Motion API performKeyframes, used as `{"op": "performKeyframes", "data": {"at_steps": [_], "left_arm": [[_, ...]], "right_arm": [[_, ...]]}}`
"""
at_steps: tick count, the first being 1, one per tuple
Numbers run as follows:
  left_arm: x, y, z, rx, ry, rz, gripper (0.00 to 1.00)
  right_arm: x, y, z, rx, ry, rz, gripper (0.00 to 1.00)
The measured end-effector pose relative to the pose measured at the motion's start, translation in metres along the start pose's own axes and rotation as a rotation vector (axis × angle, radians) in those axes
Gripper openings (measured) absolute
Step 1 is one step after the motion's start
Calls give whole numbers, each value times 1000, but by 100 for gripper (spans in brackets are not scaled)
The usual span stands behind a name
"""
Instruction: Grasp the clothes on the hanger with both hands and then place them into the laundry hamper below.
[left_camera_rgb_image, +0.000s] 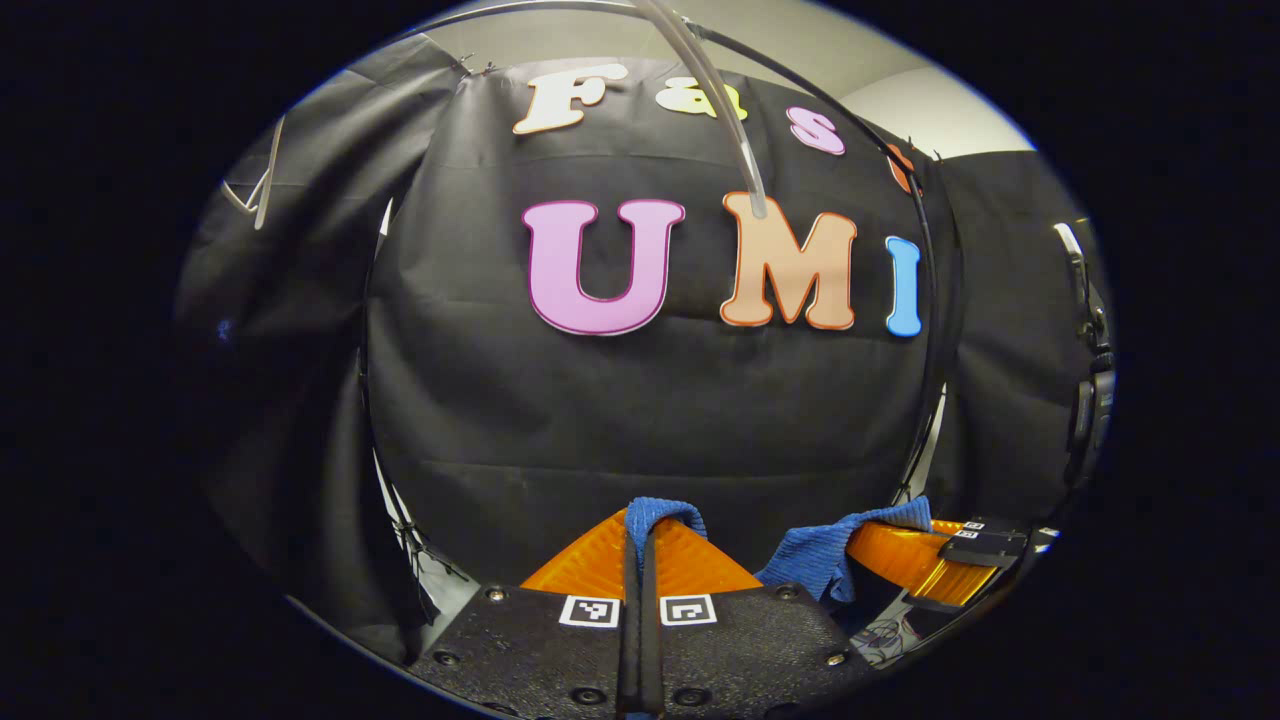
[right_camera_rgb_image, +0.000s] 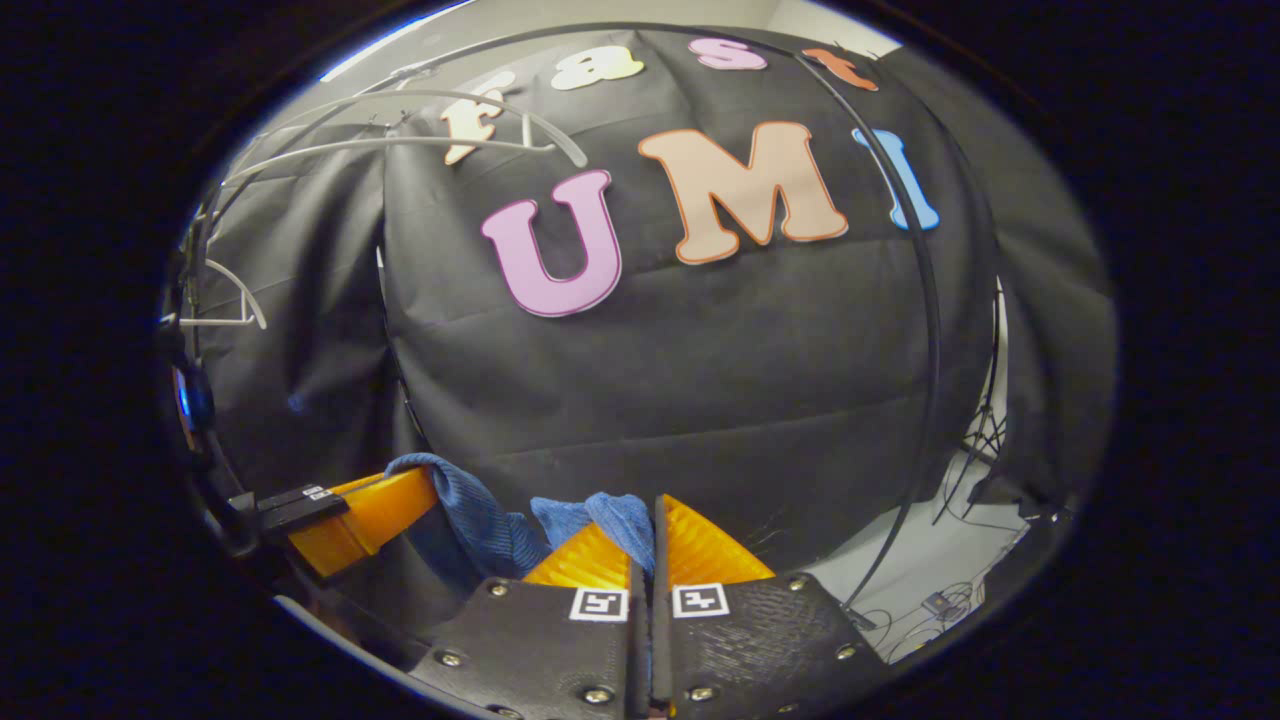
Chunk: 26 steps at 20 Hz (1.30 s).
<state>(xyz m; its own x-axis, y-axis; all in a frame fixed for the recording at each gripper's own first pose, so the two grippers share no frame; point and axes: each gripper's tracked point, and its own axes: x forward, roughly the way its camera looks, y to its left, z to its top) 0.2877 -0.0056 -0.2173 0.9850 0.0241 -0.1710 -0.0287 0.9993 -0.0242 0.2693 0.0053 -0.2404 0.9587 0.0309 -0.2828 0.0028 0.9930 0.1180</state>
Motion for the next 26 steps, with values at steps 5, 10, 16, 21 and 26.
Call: {"op": "performKeyframes", "data": {"at_steps": [5,10,16,21,26], "left_arm": [[-4,14,-50,3,89,9,1],[-3,18,-80,4,151,9,1],[2,25,-134,21,284,31,1],[8,19,-186,24,406,9,4],[8,19,-235,28,535,7,4]], "right_arm": [[8,-25,-43,11,85,-64,2],[14,-32,-73,-10,146,-84,2],[23,-47,-117,-38,223,-125,2],[30,-51,-163,-65,319,-118,2],[34,-63,-202,-67,390,-151,3]]}}
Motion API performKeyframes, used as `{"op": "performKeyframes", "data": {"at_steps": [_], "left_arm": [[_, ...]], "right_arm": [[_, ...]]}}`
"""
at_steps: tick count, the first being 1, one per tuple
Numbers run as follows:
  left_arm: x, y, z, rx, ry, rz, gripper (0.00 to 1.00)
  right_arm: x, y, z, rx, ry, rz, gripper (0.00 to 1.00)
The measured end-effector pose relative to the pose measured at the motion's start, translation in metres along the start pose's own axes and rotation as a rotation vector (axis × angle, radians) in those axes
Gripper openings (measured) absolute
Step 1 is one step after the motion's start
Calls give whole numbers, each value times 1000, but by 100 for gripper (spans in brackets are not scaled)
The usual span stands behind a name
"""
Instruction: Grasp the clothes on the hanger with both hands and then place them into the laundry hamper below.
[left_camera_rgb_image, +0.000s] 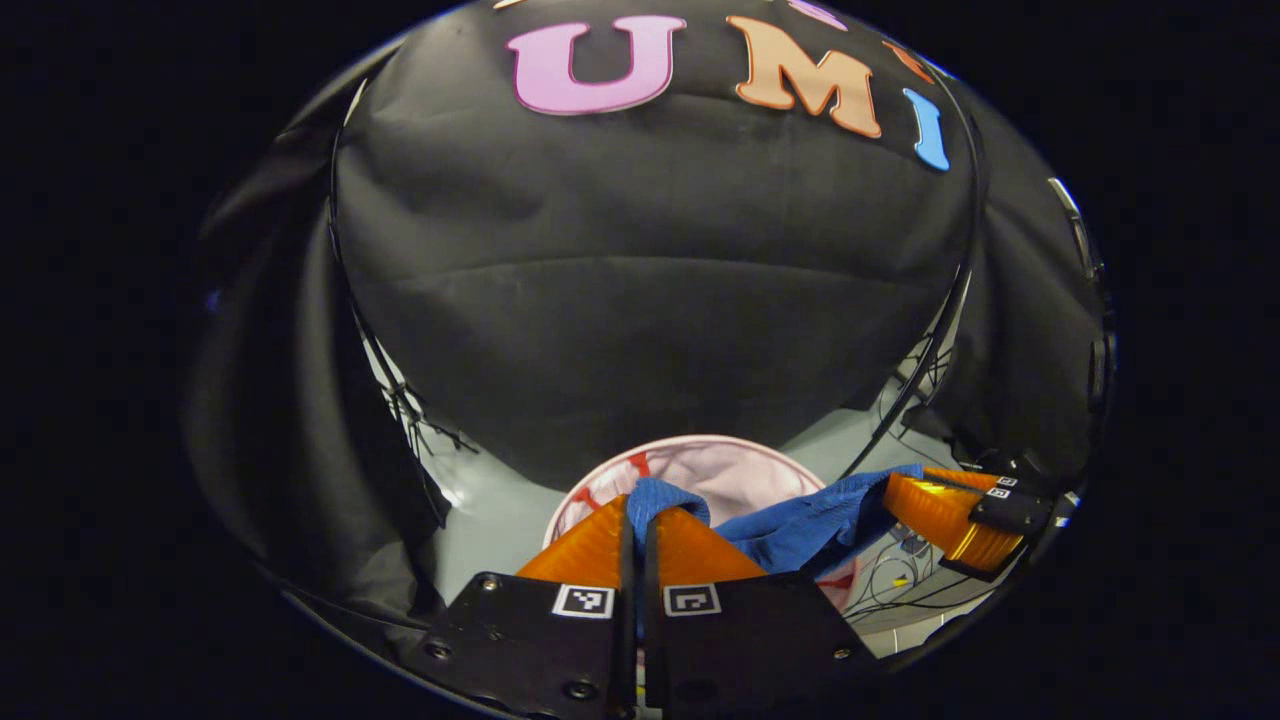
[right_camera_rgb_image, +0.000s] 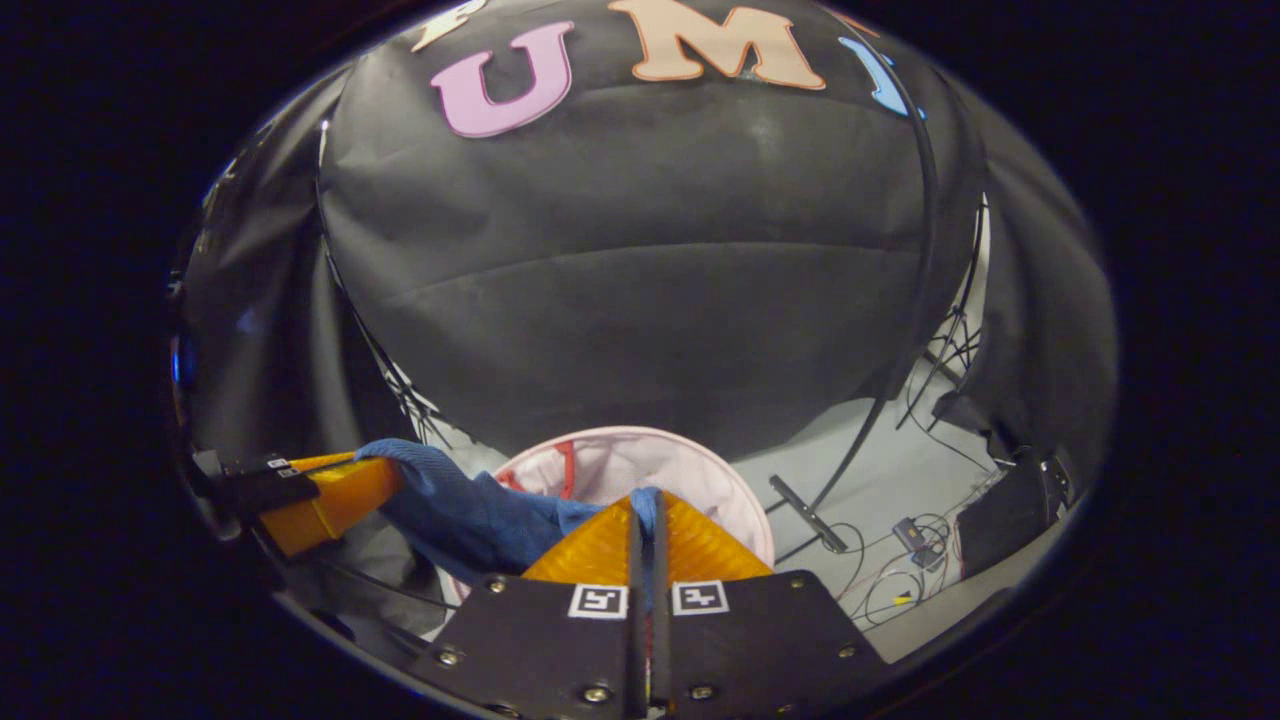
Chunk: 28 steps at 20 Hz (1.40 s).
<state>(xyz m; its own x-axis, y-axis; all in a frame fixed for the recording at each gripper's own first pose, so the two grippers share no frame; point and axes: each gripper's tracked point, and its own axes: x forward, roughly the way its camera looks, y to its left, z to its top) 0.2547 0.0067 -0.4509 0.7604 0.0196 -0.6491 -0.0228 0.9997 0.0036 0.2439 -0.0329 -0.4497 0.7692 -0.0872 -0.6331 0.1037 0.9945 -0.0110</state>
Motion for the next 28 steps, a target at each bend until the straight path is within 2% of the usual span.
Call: {"op": "performKeyframes", "data": {"at_steps": [1,2,3,4,5,6,7,9,10,11,12,13,14,15,17,21,22,23,24,25,26,27,28], "left_arm": [[4,-2,-7,3,29,-5,5],[7,-6,-16,-2,54,-23,5],[9,-8,-24,-11,90,-40,12],[11,-6,-27,-22,85,-47,15],[9,-8,-28,-32,84,-63,21],[5,-11,-23,-38,80,-63,26],[4,-13,-21,-38,82,-60,41],[0,-9,-24,-40,86,-57,60],[-3,-13,-27,-43,92,-76,75],[-7,-18,-28,-45,93,-96,75],[-11,-19,-28,-41,83,-104,70],[-16,-18,-28,-31,73,-101,74],[-21,-14,-31,-22,62,-87,77],[-25,-11,-31,-16,50,-79,89],[-29,-12,-32,-21,38,-65,93],[-44,-8,-33,23,10,-41,94],[-48,-5,-30,32,-8,-30,95],[-54,-4,-26,32,-16,-25,95],[-61,-4,-25,38,-24,-24,95],[-64,-1,-22,37,-38,-10,95],[-67,-1,-19,41,-47,-12,95],[-75,0,-14,36,-58,-10,95],[-80,4,-11,30,-68,-13,95]], "right_arm": [[1,1,0,16,-2,1,2],[0,0,-1,27,-4,0,11],[1,-3,1,30,-10,-18,20],[-1,-4,1,30,-16,-25,31],[-4,-6,1,24,-17,-39,27],[-5,-8,-1,19,-18,-51,42],[-6,-5,-2,21,-19,-45,42],[-13,-4,-5,18,-22,-50,58],[-17,-3,-7,20,-23,-53,79],[-20,-3,-10,30,-18,-54,77],[-21,-2,-14,36,-18,-52,80],[-25,-3,-14,34,-18,-62,94],[-28,-6,-17,28,-18,-77,98],[-34,-8,-18,21,-19,-86,97],[-42,-9,-20,24,-24,-89,96],[-61,-8,-15,28,-42,-94,95],[-66,-8,-14,23,-49,-97,100],[-70,-8,-13,20,-56,-100,100],[-75,-6,-12,21,-61,-98,95],[-78,-3,-9,22,-65,-92,100],[-83,0,-7,21,-72,-89,95],[-88,1,-3,21,-81,-90,100],[-93,1,-1,20,-91,-92,100]]}}
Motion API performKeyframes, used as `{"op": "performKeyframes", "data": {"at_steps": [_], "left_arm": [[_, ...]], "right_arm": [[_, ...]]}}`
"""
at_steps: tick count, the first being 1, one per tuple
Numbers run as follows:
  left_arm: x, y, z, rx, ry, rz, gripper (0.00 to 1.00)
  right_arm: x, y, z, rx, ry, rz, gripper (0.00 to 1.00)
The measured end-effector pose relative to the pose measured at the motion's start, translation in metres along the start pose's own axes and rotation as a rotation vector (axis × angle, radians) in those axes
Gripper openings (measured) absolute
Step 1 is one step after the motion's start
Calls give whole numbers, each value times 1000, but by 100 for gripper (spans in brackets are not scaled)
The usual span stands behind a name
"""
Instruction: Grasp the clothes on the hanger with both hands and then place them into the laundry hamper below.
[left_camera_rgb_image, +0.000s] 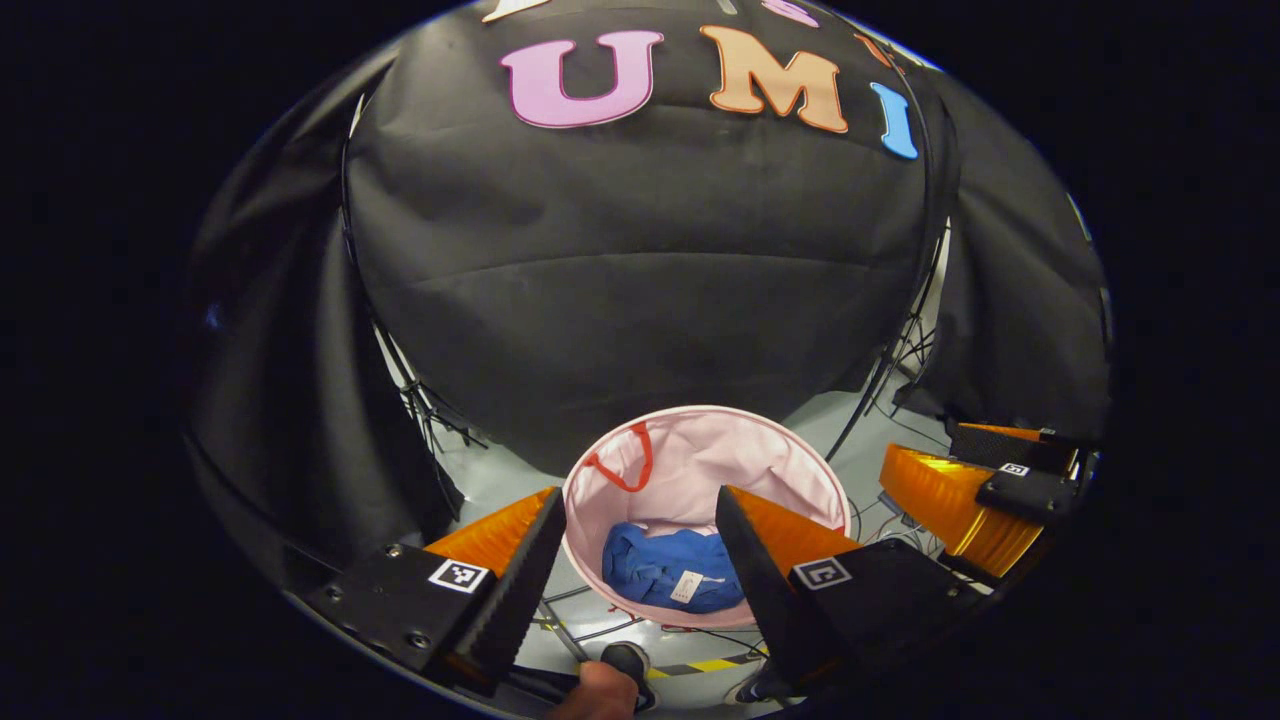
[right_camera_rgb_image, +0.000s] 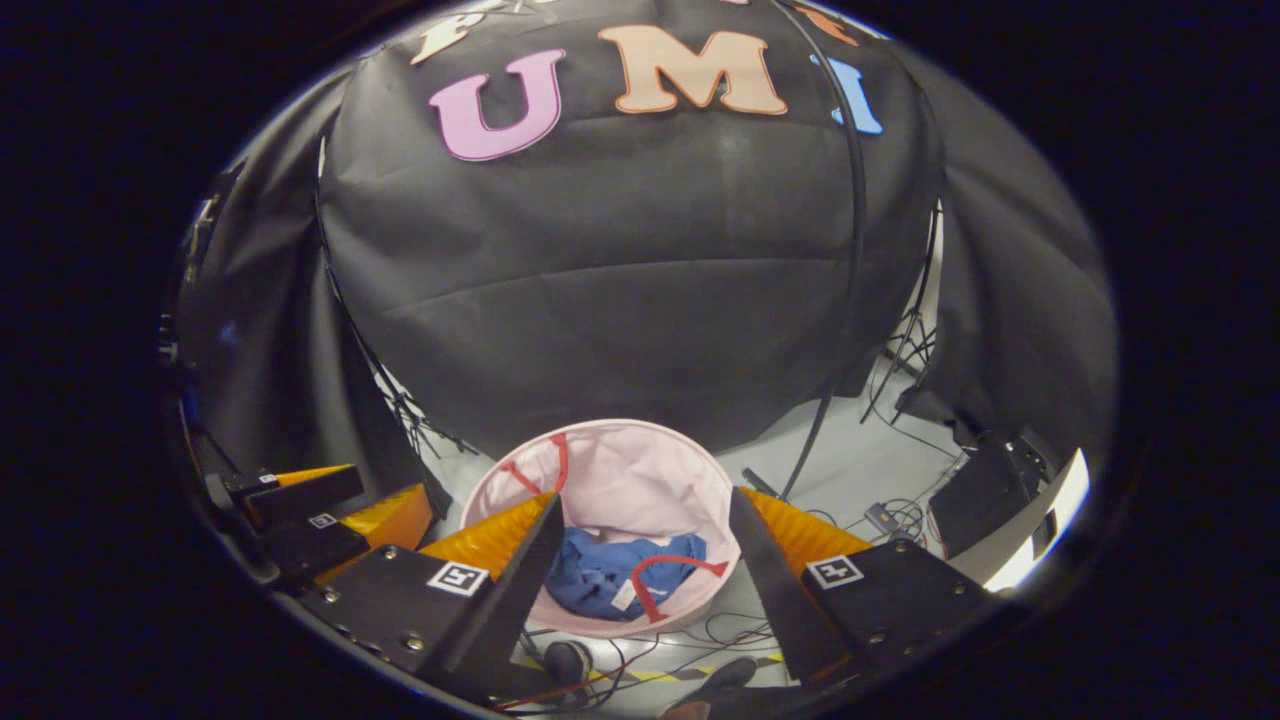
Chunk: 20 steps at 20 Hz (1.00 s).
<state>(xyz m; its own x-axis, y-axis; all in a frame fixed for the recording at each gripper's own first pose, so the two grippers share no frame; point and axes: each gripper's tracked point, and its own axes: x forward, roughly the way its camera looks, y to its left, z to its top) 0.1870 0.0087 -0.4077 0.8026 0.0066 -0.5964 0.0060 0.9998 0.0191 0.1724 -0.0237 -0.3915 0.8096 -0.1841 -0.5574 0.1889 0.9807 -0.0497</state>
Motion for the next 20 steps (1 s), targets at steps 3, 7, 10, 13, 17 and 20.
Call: {"op": "performKeyframes", "data": {"at_steps": [3,7,10,13,17,20], "left_arm": [[-17,10,16,-7,-41,13,95],[-44,23,36,-2,-94,57,95],[-63,33,55,-43,-151,76,95],[-82,40,73,-88,-189,58,95],[-109,57,100,-98,-266,58,94],[-133,70,114,-105,-314,69,93]], "right_arm": [[-13,3,10,10,-20,1,95],[-37,11,31,32,-56,17,95],[-55,13,48,14,-93,14,95],[-76,19,70,12,-145,17,97],[-106,31,112,22,-235,37,100],[-129,35,136,14,-295,42,99]]}}
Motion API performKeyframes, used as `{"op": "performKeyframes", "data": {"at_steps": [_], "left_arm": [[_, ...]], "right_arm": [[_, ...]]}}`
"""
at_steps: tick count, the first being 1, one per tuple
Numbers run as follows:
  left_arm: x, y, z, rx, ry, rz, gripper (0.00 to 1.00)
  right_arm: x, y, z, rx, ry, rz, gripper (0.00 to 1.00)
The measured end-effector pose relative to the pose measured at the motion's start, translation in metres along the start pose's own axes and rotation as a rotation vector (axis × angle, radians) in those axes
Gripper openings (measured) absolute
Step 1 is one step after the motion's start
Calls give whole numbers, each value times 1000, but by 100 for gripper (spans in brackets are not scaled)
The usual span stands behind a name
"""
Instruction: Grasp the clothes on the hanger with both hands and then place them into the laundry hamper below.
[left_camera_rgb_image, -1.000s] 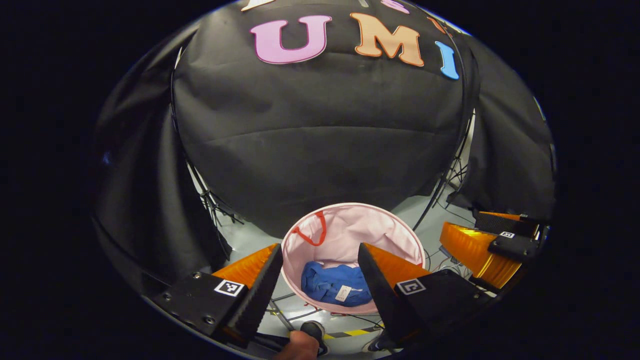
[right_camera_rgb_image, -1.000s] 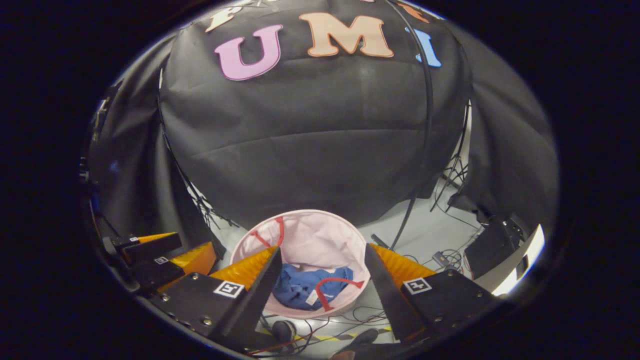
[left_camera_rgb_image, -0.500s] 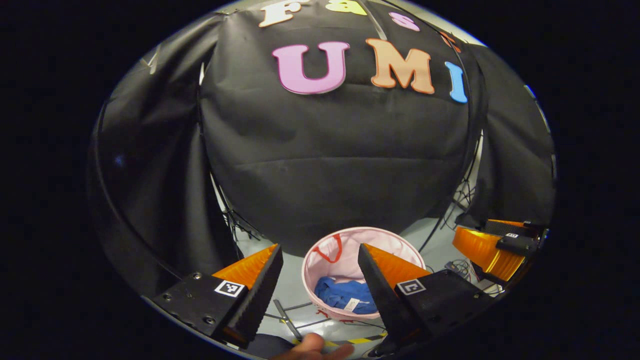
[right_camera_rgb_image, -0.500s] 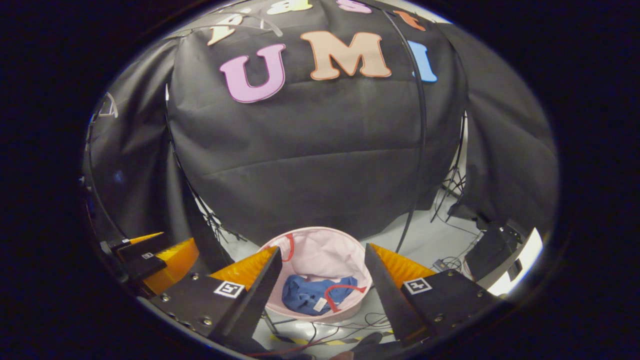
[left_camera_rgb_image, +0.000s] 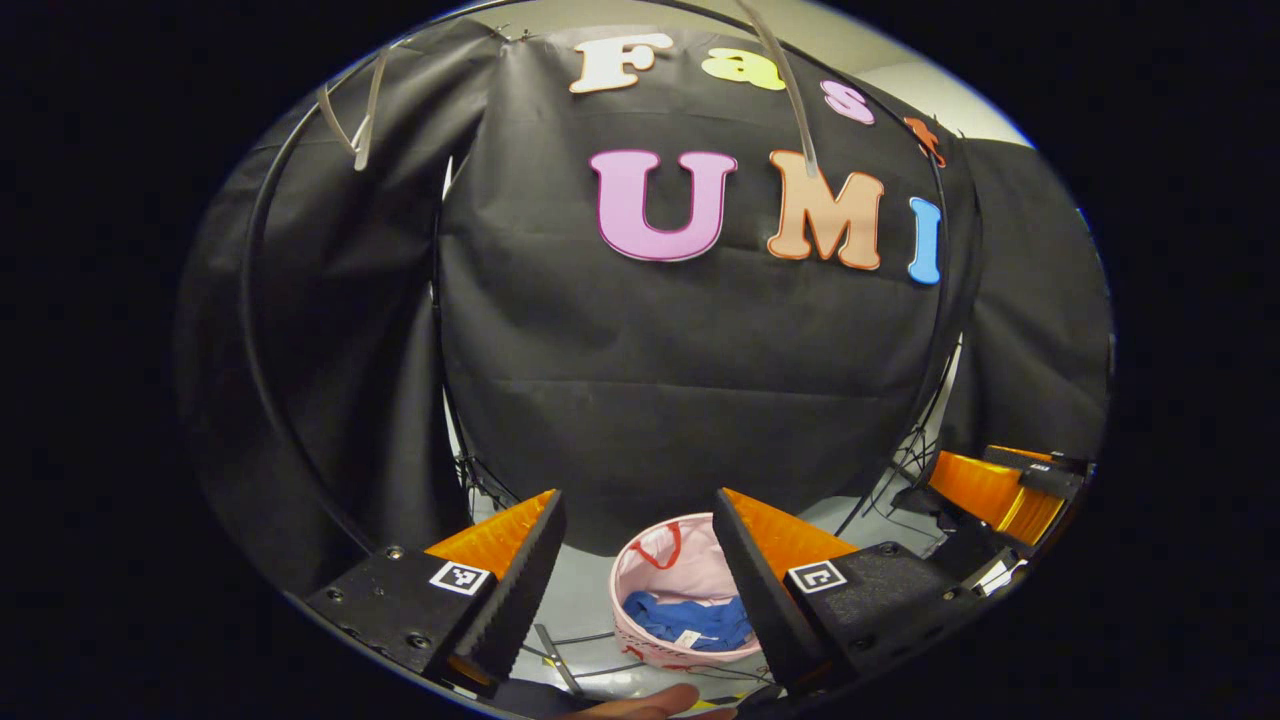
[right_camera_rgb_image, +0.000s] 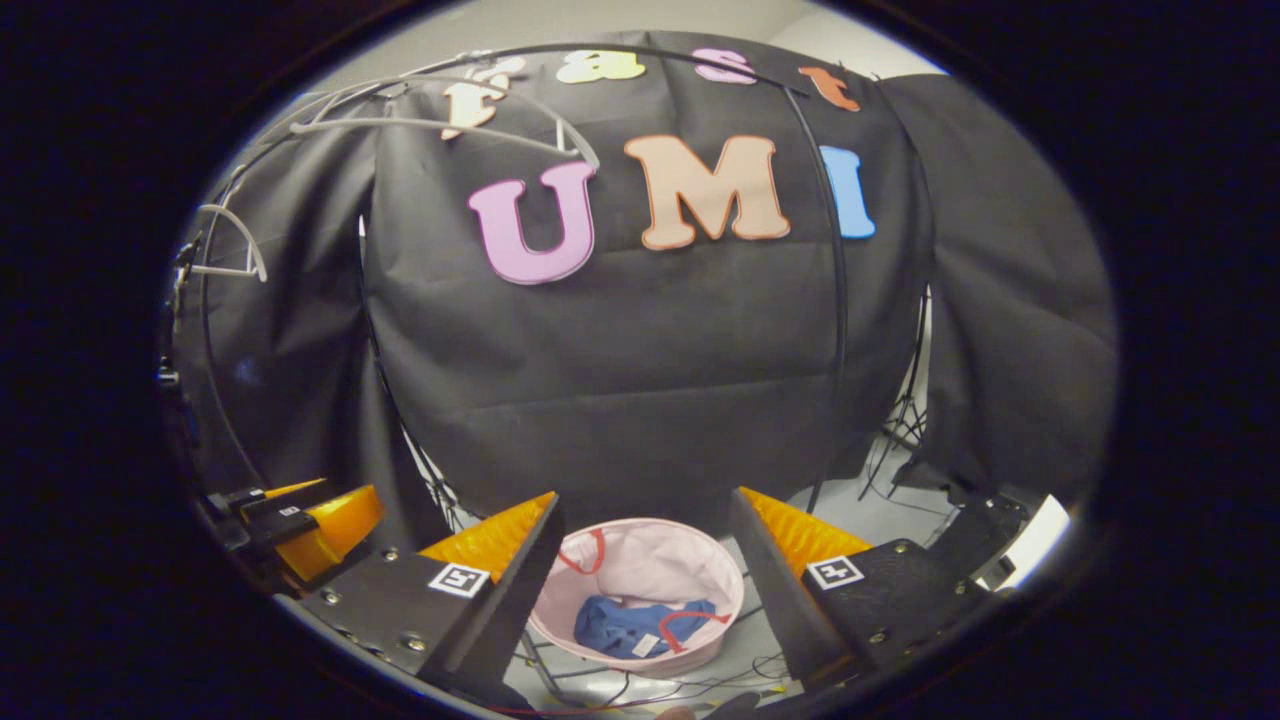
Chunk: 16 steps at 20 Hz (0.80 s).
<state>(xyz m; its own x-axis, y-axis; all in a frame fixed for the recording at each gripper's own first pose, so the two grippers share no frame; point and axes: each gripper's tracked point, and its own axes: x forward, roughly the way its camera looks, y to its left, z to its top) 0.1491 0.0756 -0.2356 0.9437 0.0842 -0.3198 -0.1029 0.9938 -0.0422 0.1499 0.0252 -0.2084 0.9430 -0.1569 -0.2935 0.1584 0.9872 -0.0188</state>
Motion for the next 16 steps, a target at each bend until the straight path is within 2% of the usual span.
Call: {"op": "performKeyframes", "data": {"at_steps": [2,4,5,9,13,16], "left_arm": [[-11,-2,15,5,-26,-3,93],[-20,-6,33,11,-59,-11,93],[-24,-8,41,18,-79,-15,92],[-38,-5,63,42,-132,2,92],[-54,-5,90,74,-193,33,94],[-69,-8,110,63,-242,38,96]], "right_arm": [[-12,4,17,5,-40,14,100],[-23,5,30,7,-66,21,94],[-27,6,36,10,-80,23,99],[-43,3,60,24,-134,31,99],[-57,0,87,-13,-191,33,99],[-68,0,104,-21,-227,41,99]]}}
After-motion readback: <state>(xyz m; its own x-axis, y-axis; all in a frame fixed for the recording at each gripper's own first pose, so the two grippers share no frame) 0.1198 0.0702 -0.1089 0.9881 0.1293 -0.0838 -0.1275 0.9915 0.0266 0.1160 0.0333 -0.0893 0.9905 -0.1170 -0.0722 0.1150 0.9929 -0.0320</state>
